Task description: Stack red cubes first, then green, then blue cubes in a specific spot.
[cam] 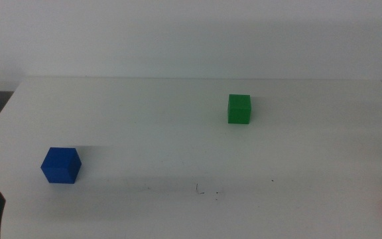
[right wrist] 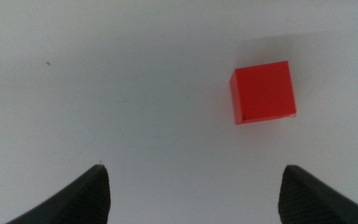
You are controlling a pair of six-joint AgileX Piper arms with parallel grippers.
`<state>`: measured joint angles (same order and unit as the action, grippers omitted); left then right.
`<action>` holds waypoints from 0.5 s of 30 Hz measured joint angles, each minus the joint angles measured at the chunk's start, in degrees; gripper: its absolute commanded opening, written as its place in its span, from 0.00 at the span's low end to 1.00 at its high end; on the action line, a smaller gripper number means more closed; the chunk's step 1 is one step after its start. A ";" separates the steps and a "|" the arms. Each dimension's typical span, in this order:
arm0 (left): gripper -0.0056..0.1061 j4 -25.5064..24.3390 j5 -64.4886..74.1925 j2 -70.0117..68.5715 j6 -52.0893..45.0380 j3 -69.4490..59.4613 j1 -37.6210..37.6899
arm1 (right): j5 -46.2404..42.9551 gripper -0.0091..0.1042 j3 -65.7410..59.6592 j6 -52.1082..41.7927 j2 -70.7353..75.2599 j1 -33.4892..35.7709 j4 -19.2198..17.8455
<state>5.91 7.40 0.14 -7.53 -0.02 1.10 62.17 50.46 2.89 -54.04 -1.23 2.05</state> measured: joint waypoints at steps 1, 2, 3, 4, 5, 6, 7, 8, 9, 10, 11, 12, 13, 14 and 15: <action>0.89 0.00 0.00 0.00 0.00 0.00 0.00 | -0.03 0.87 0.27 -1.07 -1.27 0.00 -0.40; 0.89 -0.11 0.00 0.00 0.00 0.00 0.00 | -0.03 0.86 0.82 -1.87 -2.71 0.00 -1.15; 0.89 -0.60 0.00 0.00 0.00 0.00 0.00 | -0.03 0.84 1.16 -2.47 -4.02 -0.09 -2.05; 0.89 -0.91 0.00 0.00 0.00 0.00 0.00 | -0.27 0.82 1.76 -2.89 -5.80 -0.09 -3.33; 0.89 -1.15 0.00 0.00 0.00 0.00 0.00 | -0.55 0.81 2.14 -3.44 -7.74 -0.09 -4.76; 0.89 -1.15 0.00 0.00 0.00 0.00 0.00 | -0.79 0.79 2.44 -3.77 -9.72 -0.09 -5.82; 0.89 -1.26 0.00 0.00 0.00 0.00 0.00 | -1.10 0.77 2.87 -4.08 -11.72 -0.09 -6.92; 0.89 -1.38 0.00 0.00 0.00 0.00 0.00 | -1.45 0.76 2.99 -4.33 -13.67 -0.09 -8.11; 0.89 -1.38 0.00 0.00 0.00 0.00 0.00 | -1.62 0.74 3.12 -4.47 -15.19 -0.09 -9.33; 0.89 -1.38 0.00 0.00 0.00 0.00 0.00 | -1.70 0.73 3.34 -4.58 -17.02 -0.35 -10.21; 0.89 -1.38 0.00 0.00 0.00 0.00 0.00 | -1.86 0.73 3.67 -4.58 -18.78 -0.79 -10.48; 0.89 -1.38 0.00 0.00 0.00 0.00 0.00 | -1.94 0.72 4.01 -4.68 -20.12 -1.32 -10.48; 0.89 -1.38 0.00 0.00 0.00 0.00 0.00 | -2.16 0.72 4.62 -4.82 -21.71 -2.29 -10.05; 0.89 -1.38 0.00 0.00 0.00 0.00 0.00 | -2.16 0.72 5.26 -5.12 -23.24 -3.45 -9.28; 0.89 -1.38 0.00 0.00 0.00 0.00 0.00 | -2.16 0.72 5.81 -5.77 -24.43 -4.69 -8.52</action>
<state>4.53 7.40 0.14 -7.53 -0.02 1.10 60.01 56.27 -2.88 -78.47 -5.93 -6.46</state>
